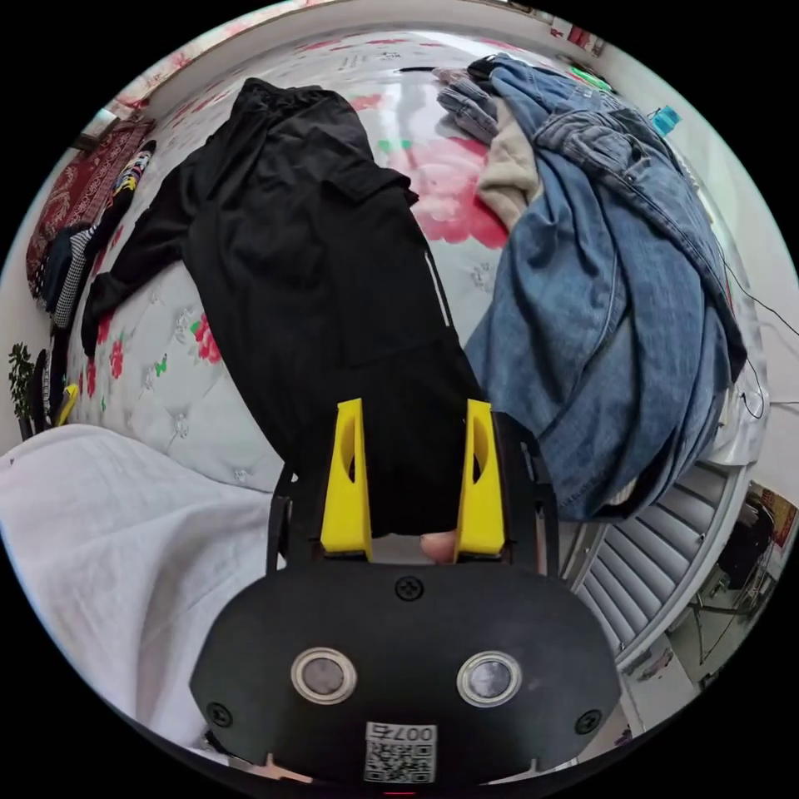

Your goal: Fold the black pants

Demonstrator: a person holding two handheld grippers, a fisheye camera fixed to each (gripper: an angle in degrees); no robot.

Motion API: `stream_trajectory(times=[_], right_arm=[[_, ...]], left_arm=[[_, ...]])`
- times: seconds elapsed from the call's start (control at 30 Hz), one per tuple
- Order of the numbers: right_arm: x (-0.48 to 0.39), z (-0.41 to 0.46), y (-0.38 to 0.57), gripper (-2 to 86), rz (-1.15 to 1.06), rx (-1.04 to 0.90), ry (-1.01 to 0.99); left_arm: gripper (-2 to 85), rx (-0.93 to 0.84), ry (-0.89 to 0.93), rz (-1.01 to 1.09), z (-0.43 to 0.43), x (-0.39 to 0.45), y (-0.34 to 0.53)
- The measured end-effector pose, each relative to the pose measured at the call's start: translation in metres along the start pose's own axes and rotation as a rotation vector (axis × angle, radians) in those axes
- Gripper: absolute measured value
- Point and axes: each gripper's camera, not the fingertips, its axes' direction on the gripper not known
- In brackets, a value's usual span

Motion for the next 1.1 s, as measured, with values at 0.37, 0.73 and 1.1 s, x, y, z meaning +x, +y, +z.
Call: stream_trajectory(times=[0.37,0.73,1.1], right_arm=[[0.004,0.014,-0.009,7.5,-0.193,-0.077,0.131],[-0.055,-0.048,-0.036,0.0,-0.537,-0.012,0.075],[-0.133,-0.094,-0.093,2.0,-0.608,0.212,-1.090]], left_arm=[[6.6,-0.138,0.069,0.282,0.034,0.081,0.023],[8.3,-0.119,0.097,0.258,0.022,0.062,0.055],[13.1,-0.037,0.161,0.268,0.000,0.037,0.068]])
